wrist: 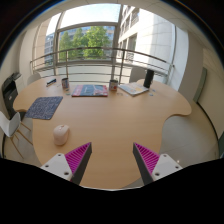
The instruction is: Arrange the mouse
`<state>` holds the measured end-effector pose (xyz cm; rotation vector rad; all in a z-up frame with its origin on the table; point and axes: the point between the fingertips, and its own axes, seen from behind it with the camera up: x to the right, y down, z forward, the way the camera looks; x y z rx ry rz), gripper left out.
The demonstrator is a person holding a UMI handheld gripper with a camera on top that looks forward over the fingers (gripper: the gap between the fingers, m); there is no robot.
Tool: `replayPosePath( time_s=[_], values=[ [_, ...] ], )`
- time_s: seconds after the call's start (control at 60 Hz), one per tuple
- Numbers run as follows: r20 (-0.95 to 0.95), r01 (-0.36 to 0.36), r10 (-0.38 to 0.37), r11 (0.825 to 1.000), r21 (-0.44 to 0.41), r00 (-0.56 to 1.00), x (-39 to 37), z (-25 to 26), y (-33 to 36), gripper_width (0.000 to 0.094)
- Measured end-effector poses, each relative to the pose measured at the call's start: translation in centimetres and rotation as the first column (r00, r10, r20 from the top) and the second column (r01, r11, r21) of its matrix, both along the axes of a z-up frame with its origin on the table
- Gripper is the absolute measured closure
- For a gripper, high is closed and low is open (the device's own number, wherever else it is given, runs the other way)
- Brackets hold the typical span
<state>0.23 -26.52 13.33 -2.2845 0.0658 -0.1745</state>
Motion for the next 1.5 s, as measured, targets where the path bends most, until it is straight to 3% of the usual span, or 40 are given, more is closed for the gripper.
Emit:
replayPosePath(
  time_s=[0.25,0.45,0.683,0.867,1.0,1.083,1.167,1.367,1.5],
  values=[
    [0.003,0.026,-0.026,0.997,-0.075,1.000,1.4,-3.7,-5.1,0.0091],
    [-0.058,-0.027,0.020,0.991,-0.130,0.998,-5.3,-8.4,-8.3,0.0090],
    [-0.124,-0.104,0.098,0.994,-0.044,0.987,-17.0,-10.9,1.5,0.0084],
    [-0.112,-0.096,0.097,0.995,0.014,0.989,-21.3,-12.8,10.6,0.0099],
    [-0.095,-0.068,0.068,0.998,0.004,0.993,-21.6,-14.9,13.8,0.0236],
    [-0.081,-0.069,0.072,0.997,0.034,0.994,-21.3,-15.0,15.8,0.0400],
    [-0.074,-0.072,0.075,0.997,0.040,0.994,-21.6,-14.9,15.3,0.0447],
    [-0.036,-0.005,0.006,1.000,0.027,0.999,-21.3,-14.2,15.1,0.0512],
    [-0.032,0.068,-0.065,0.993,0.097,0.997,-20.6,-9.5,16.9,0.0512]
  ],
)
